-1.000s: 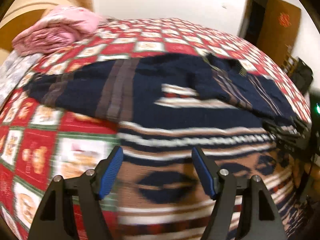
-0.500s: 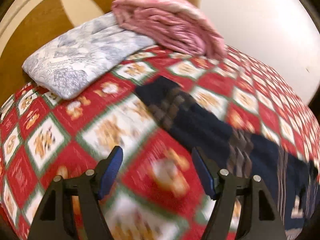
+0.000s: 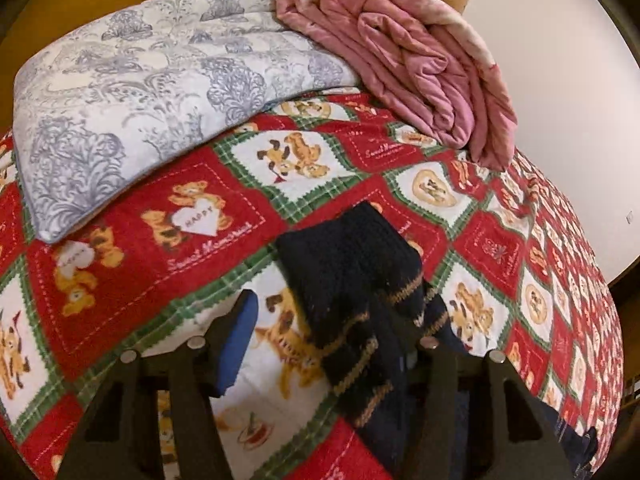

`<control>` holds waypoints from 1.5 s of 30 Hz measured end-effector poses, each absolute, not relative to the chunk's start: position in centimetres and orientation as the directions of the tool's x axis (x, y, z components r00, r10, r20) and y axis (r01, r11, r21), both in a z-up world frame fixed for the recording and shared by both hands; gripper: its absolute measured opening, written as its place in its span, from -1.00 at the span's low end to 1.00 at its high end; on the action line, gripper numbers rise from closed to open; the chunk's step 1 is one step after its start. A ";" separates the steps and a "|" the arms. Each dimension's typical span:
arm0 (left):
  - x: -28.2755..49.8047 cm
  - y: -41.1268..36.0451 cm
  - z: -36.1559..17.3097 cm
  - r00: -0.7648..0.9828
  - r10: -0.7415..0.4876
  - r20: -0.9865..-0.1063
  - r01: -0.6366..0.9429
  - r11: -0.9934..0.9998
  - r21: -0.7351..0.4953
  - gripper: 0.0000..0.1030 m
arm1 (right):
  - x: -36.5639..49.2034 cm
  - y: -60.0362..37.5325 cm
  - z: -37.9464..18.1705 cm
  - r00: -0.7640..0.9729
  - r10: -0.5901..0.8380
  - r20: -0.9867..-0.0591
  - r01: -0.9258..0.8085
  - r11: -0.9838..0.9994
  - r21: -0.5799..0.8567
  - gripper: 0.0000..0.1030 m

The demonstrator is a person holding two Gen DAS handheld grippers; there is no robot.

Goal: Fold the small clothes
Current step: 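Lift the sleeve with the left tool and fold it across the body, release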

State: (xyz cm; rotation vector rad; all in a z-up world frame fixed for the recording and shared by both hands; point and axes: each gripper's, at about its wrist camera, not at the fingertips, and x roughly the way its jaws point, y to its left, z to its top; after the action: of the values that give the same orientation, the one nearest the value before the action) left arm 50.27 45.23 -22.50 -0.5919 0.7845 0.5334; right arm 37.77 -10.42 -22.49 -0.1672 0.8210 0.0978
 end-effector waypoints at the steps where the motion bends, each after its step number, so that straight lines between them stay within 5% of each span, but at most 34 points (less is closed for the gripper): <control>1: 50.6 45.1 -22.5 0.600 0.218 -0.770 -0.634 0.717 -0.291 0.15 | 37.8 -10.4 -22.5 0.678 0.022 -0.735 -0.151 0.982 -0.111 0.33; 4: 51.7 45.2 -22.8 0.586 0.214 -0.782 -0.634 0.721 -0.279 0.08 | 37.8 -10.4 -22.5 0.678 0.022 -0.735 -0.151 0.982 -0.111 0.33; 7: 52.7 45.4 -23.2 0.570 0.207 -0.795 -0.641 0.717 -0.273 -0.84 | 37.8 -10.4 -22.5 0.678 0.023 -0.735 -0.151 0.982 -0.109 0.33; 11: 52.2 43.9 -22.2 0.565 0.262 -0.782 -0.642 0.736 -0.217 -0.87 | 37.7 -10.4 -22.5 0.679 0.021 -0.734 -0.151 0.982 -0.111 0.33; 18: 48.2 41.0 -17.3 0.697 0.240 -0.676 -0.567 0.761 -0.314 -0.87 | 37.8 -10.5 -22.3 0.679 0.027 -0.733 -0.151 0.983 -0.104 0.33; 34: 45.6 19.4 -8.3 0.861 -0.152 -0.486 -0.174 0.809 -0.561 -0.87 | 37.7 -10.8 -22.2 0.681 0.052 -0.730 -0.151 0.986 -0.071 0.34; 40: 46.9 8.4 -10.9 0.804 -0.278 -0.525 -0.038 0.858 -0.513 -0.86 | 37.6 -11.4 -22.2 0.681 0.094 -0.726 -0.155 0.988 -0.017 0.35; 45: 48.2 2.8 -13.9 0.685 -0.352 -0.637 0.038 0.891 -0.452 -0.56 | 37.6 -12.7 -22.1 0.676 0.180 -0.714 -0.165 0.982 0.091 0.39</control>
State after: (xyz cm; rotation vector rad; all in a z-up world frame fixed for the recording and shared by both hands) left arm 48.16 2.77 -13.93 -0.4269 0.7905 -0.2265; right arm 37.64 -12.73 -22.12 0.0190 0.8050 0.1941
